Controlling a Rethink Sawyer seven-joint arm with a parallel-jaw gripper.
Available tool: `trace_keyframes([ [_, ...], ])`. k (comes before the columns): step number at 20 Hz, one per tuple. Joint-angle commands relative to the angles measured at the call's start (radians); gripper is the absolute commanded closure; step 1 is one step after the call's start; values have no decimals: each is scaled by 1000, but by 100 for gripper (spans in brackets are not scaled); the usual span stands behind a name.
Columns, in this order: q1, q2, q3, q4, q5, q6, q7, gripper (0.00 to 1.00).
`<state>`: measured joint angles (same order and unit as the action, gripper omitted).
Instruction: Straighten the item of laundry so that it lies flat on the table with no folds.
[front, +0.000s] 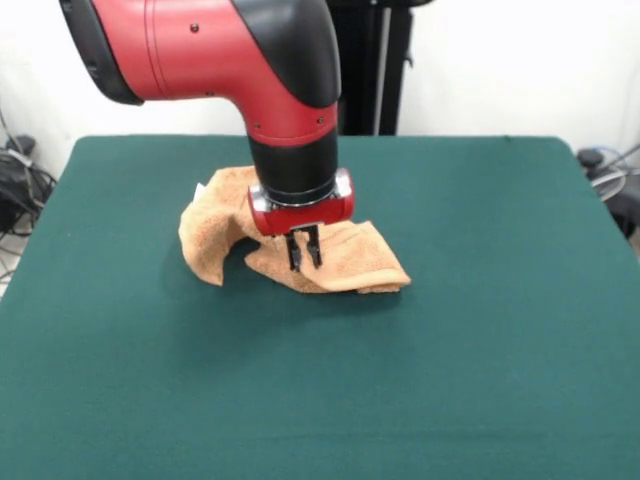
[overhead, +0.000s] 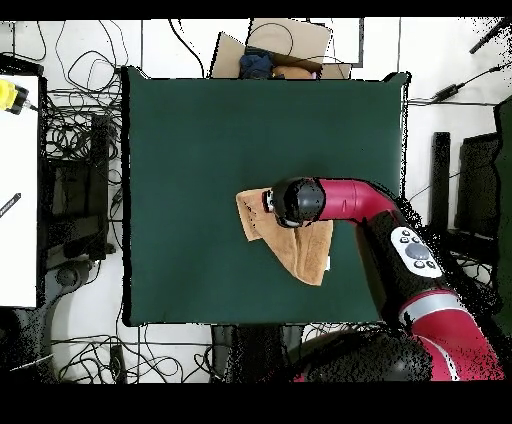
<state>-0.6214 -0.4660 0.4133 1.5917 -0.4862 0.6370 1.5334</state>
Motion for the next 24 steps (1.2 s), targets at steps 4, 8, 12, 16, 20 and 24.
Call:
trace_keyframes([
  [4, 8, -19, 82, 34, -60, 39, -147, 100],
  [8, 14, -39, 71, 69, -56, 30, -111, 100],
  [12, 92, -231, -9, 287, -20, -46, 118, 100],
  [16, 131, -387, -13, 468, 97, -14, 232, 100],
  [20, 147, -447, -8, 554, 187, 24, 236, 100],
  [24, 174, -451, -24, 600, 231, 6, 231, 100],
])
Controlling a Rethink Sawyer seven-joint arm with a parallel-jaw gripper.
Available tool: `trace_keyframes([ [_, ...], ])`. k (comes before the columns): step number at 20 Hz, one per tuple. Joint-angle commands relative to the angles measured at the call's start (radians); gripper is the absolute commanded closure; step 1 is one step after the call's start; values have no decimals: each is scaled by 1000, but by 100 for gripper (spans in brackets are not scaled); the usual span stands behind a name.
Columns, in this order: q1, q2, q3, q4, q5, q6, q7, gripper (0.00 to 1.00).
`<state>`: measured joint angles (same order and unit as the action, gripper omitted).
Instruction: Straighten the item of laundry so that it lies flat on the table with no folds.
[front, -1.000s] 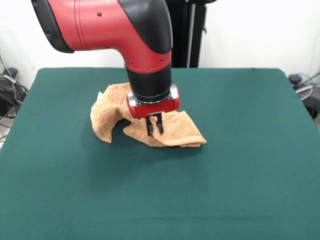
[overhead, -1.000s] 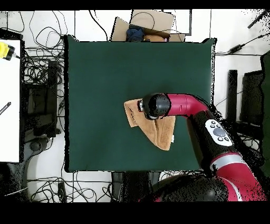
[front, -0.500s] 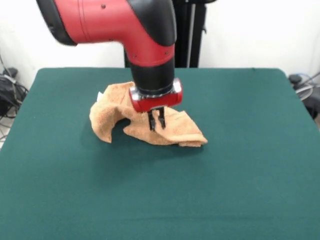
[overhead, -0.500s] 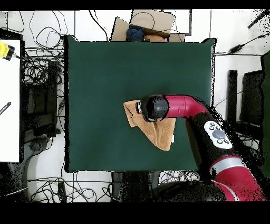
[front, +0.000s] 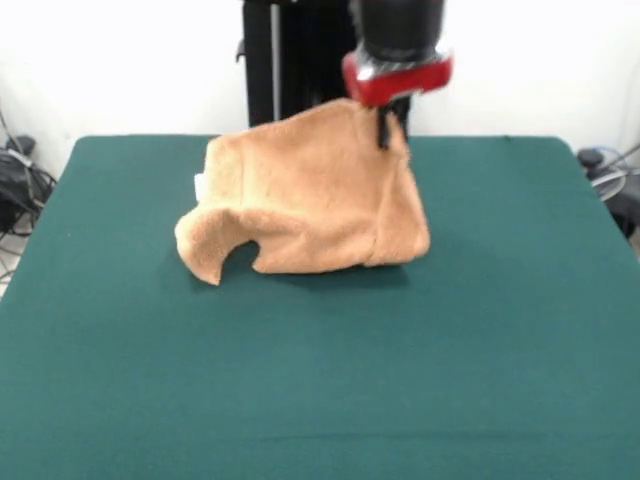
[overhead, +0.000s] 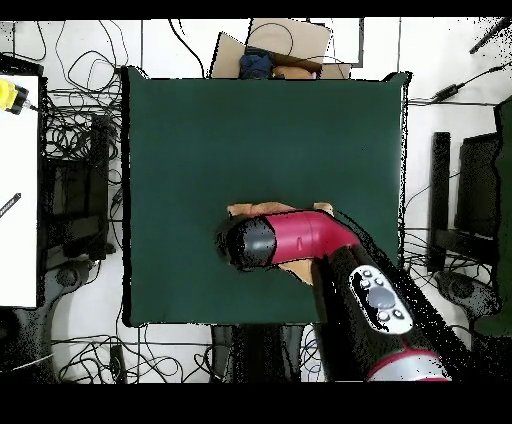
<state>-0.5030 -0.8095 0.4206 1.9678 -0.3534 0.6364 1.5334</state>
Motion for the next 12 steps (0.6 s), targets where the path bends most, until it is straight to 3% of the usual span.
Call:
trace_keyframes([
  [1, 67, -99, -39, 226, 99, -8, 234, 100],
  [7, 164, -72, -79, 227, 115, -36, 275, 100],
  [12, 254, -155, -102, 281, 176, -15, 321, 100],
])
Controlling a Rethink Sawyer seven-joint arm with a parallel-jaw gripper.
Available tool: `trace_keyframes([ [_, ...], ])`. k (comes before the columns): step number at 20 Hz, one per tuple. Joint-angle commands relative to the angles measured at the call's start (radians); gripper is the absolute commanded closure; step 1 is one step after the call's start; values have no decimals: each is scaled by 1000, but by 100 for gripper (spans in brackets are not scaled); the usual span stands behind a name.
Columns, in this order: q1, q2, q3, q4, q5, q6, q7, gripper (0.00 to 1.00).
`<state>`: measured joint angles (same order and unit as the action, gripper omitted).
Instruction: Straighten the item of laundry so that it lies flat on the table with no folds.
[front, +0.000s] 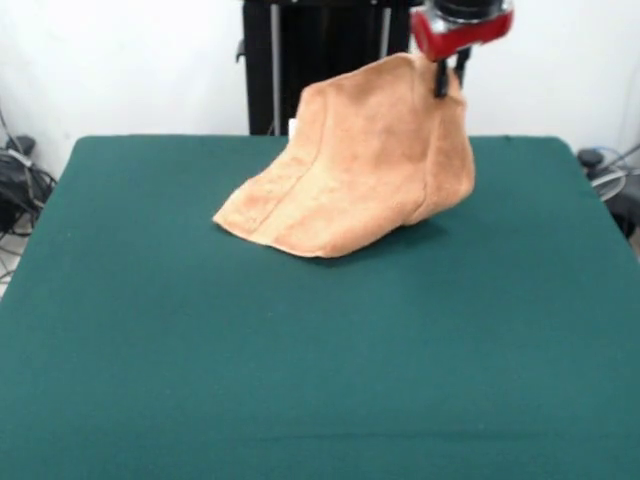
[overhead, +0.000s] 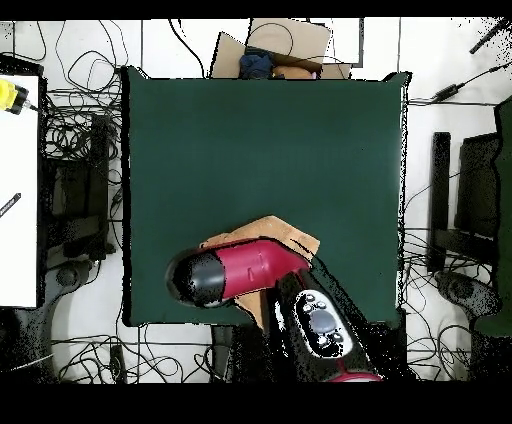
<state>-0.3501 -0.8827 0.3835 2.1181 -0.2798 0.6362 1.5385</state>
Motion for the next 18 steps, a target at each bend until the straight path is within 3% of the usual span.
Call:
trace_keyframes([
  [1, 110, -129, -52, 150, 145, 25, 308, 100],
  [5, 166, -383, -80, 127, 288, 333, 269, 100],
  [8, 185, -451, -120, 80, 296, 439, 265, 100],
  [12, 177, -412, -136, 84, 266, 370, 246, 100],
  [18, 142, -201, -127, 83, 237, 110, 195, 100],
])
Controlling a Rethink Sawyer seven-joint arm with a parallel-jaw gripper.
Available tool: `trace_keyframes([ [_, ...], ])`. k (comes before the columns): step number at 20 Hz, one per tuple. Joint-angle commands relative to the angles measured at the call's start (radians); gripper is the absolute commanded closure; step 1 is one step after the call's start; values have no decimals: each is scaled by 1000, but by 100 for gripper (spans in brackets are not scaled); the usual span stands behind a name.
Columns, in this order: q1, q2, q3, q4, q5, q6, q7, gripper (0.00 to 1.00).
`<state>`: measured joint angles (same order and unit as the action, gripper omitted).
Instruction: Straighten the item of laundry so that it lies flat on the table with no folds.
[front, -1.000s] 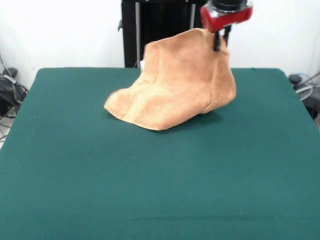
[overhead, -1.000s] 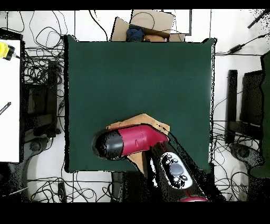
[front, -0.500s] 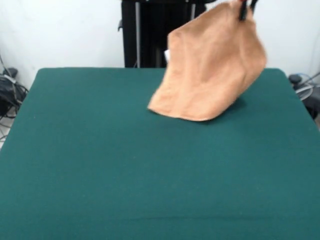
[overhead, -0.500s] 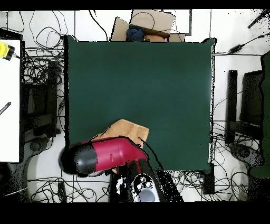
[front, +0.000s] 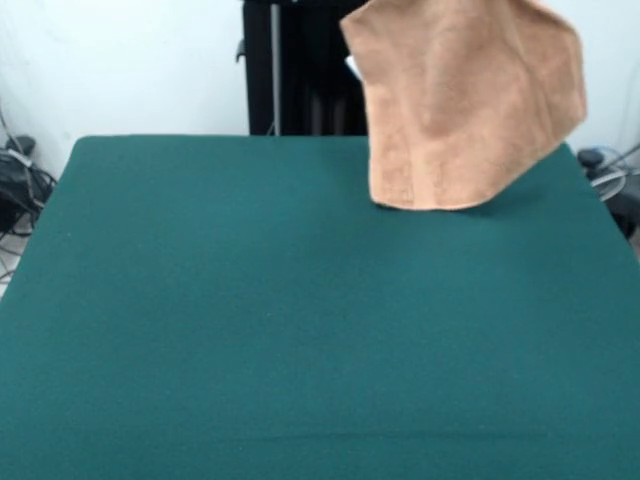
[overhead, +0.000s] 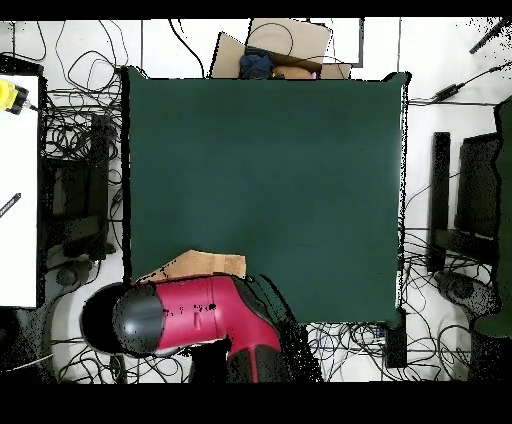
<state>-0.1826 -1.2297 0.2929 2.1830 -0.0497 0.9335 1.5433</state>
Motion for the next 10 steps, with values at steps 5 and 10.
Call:
trace_keyframes([
  [5, -34, 127, -21, 1, 49, -114, 162, 100],
  [10, -32, 124, 40, -293, 46, 229, 178, 100],
])
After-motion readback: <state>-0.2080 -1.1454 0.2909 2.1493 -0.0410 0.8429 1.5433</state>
